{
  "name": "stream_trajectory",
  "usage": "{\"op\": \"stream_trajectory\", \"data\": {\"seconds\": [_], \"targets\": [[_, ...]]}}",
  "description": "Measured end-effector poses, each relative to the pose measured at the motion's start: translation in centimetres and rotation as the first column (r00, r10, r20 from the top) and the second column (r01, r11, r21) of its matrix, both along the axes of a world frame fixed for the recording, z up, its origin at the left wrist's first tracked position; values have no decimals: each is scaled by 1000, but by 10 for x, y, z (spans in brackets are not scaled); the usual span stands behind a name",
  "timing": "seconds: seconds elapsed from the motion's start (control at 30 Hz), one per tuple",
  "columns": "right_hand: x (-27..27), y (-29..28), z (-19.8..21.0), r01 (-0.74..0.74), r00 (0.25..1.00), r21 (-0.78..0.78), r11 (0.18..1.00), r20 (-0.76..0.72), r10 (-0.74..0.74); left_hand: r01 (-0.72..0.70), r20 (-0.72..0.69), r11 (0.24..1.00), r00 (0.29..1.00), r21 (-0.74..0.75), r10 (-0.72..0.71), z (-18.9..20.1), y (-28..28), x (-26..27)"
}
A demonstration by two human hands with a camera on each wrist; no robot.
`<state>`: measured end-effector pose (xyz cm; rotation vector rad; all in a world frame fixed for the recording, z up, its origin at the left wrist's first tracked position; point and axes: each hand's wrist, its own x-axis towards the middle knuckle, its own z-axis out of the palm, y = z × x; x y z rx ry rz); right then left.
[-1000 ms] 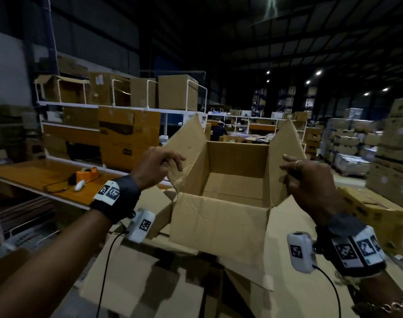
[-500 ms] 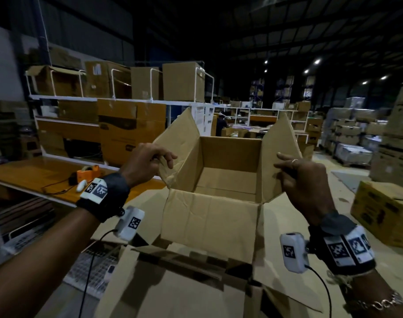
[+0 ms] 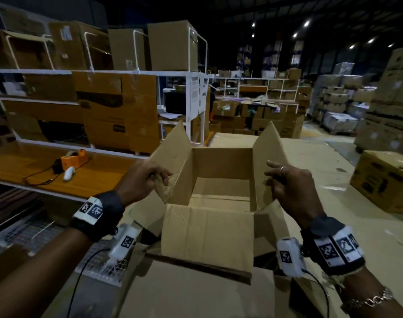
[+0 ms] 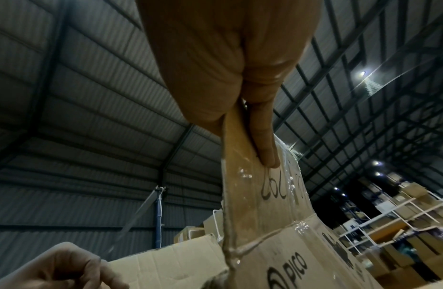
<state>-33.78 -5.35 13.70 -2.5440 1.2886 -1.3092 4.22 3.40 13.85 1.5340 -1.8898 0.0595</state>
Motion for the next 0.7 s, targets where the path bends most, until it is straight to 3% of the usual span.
{"op": "stream_trajectory", "data": {"seconds": [0.23, 0.53, 0.7], "targets": [[21, -11, -26, -1, 1000, 56, 998, 28, -1, 42, -35, 993, 999, 108, -38, -41, -23, 28], [45, -19, -54, 111, 990, 214, 971, -108, -90, 109, -155, 985, 984, 136, -88, -65, -42, 66], [50, -15, -70, 131, 990, 274, 953, -88, -111, 111, -161, 970, 984, 215, -77, -95, -45, 74]]}}
